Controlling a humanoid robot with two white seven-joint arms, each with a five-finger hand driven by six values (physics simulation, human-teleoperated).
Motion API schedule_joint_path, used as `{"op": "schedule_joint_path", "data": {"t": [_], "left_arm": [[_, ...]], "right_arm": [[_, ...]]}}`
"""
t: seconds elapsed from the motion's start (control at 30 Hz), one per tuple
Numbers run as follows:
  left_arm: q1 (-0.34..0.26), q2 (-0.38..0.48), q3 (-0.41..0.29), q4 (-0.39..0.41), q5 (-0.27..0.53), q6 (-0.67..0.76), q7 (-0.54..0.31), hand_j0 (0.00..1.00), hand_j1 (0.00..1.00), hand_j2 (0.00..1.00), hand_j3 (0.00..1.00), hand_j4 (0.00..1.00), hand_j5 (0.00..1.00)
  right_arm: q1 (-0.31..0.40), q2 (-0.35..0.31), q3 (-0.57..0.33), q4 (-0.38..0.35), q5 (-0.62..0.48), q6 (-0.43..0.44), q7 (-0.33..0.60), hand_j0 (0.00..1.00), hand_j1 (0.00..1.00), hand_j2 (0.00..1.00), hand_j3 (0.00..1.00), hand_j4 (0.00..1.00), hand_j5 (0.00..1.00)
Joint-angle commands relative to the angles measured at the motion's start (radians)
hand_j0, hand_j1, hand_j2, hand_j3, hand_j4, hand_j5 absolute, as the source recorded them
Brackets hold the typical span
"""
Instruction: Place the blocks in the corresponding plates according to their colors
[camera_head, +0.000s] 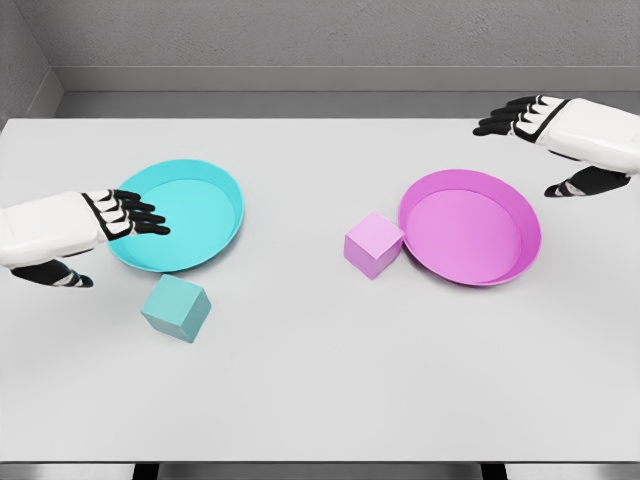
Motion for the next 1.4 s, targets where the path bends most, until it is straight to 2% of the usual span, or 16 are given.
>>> {"op": "schedule_joint_path", "data": {"t": [0.0, 0.03, 0.1, 0.17, 0.2, 0.27, 0.3, 0.4, 0.43, 0.47, 0.53, 0.67, 0.83, 1.07, 1.17, 1.37], "left_arm": [[0.000, 0.000, -0.003, -0.001, 0.005, 0.001, -0.001, 1.00, 1.00, 1.00, 1.00, 1.00, 1.00], [0.000, 0.000, -0.003, -0.001, 0.005, 0.001, -0.002, 1.00, 1.00, 1.00, 1.00, 1.00, 1.00], [-0.011, -0.020, -0.006, -0.001, 0.004, 0.001, -0.062, 1.00, 1.00, 1.00, 1.00, 1.00, 1.00], [-0.031, -0.095, -0.006, -0.001, -0.035, 0.001, -0.143, 1.00, 1.00, 1.00, 1.00, 1.00, 1.00], [-0.043, -0.118, -0.006, -0.001, -0.046, 0.001, -0.160, 1.00, 1.00, 1.00, 1.00, 1.00, 1.00], [-0.044, -0.116, -0.006, -0.001, -0.050, 0.001, -0.165, 1.00, 1.00, 1.00, 1.00, 1.00, 1.00], [-0.049, -0.116, -0.004, -0.001, -0.052, 0.001, -0.165, 1.00, 1.00, 1.00, 1.00, 1.00, 1.00], [-0.057, -0.123, -0.012, -0.001, -0.053, 0.001, -0.189, 1.00, 1.00, 1.00, 1.00, 1.00, 1.00], [-0.058, -0.126, -0.012, -0.001, -0.055, 0.001, -0.219, 1.00, 1.00, 1.00, 1.00, 1.00, 1.00], [-0.058, -0.141, -0.012, -0.001, -0.056, 0.001, -0.242, 1.00, 1.00, 1.00, 1.00, 1.00, 1.00], [-0.060, -0.195, -0.033, -0.001, -0.067, 0.001, -0.300, 1.00, 1.00, 1.00, 1.00, 1.00, 1.00], [-0.060, -0.199, -0.040, -0.001, -0.069, 0.001, -0.305, 1.00, 1.00, 1.00, 1.00, 1.00, 1.00], [-0.060, -0.222, -0.041, -0.001, -0.076, 0.001, -0.351, 1.00, 1.00, 1.00, 1.00, 1.00, 1.00], [-0.066, -0.239, -0.047, -0.001, -0.081, 0.001, -0.390, 1.00, 1.00, 1.00, 1.00, 1.00, 1.00], [-0.066, -0.254, -0.052, -0.001, -0.090, 0.001, -0.391, 1.00, 1.00, 1.00, 1.00, 1.00, 1.00], [-0.066, -0.271, -0.075, -0.001, -0.135, 0.001, -0.391, 1.00, 1.00, 1.00, 1.00, 1.00, 1.00]], "right_arm": [[0.000, -0.001, 0.002, -0.001, -0.003, 0.003, 0.000, 1.00, 1.00, 1.00, 1.00, 1.00, 1.00], [0.000, 0.000, 0.002, -0.002, -0.003, 0.003, 0.000, 1.00, 1.00, 1.00, 1.00, 1.00, 1.00], [0.000, -0.001, 0.000, -0.001, -0.001, 0.003, 0.000, 1.00, 1.00, 1.00, 1.00, 1.00, 1.00], [-0.009, 0.002, 0.000, -0.001, 0.031, 0.003, 0.000, 1.00, 1.00, 1.00, 1.00, 1.00, 1.00], [-0.011, 0.020, -0.003, -0.001, 0.060, 0.003, 0.000, 1.00, 1.00, 1.00, 1.00, 1.00, 1.00], [0.003, 0.120, -0.001, 0.003, 0.078, 0.003, 0.000, 1.00, 1.00, 1.00, 1.00, 1.00, 1.00], [0.003, 0.137, 0.005, -0.001, 0.109, 0.003, 0.000, 1.00, 1.00, 1.00, 1.00, 1.00, 1.00], [-0.008, 0.150, 0.134, -0.013, 0.129, 0.003, 0.000, 1.00, 1.00, 1.00, 1.00, 1.00, 1.00], [-0.009, 0.153, 0.160, -0.045, 0.129, 0.003, 0.000, 1.00, 1.00, 1.00, 1.00, 1.00, 1.00], [-0.008, 0.157, 0.166, -0.071, 0.130, 0.003, 0.000, 1.00, 1.00, 1.00, 1.00, 1.00, 1.00], [-0.006, 0.160, 0.166, -0.079, 0.147, 0.003, 0.000, 1.00, 1.00, 1.00, 1.00, 1.00, 1.00], [-0.008, 0.166, 0.168, -0.083, 0.245, 0.003, 0.000, 1.00, 1.00, 1.00, 1.00, 1.00, 1.00], [-0.011, 0.195, 0.186, -0.077, 0.278, 0.003, 0.000, 1.00, 1.00, 1.00, 1.00, 1.00, 1.00], [-0.052, 0.285, 0.229, -0.071, 0.327, 0.003, 0.000, 1.00, 1.00, 1.00, 1.00, 1.00, 1.00], [-0.057, 0.299, 0.266, -0.060, 0.336, 0.019, 0.000, 1.00, 1.00, 1.00, 1.00, 1.00, 1.00], [-0.064, 0.357, 0.269, -0.019, 0.377, 0.034, 0.000, 1.00, 1.00, 1.00, 1.00, 1.00, 1.00]]}}
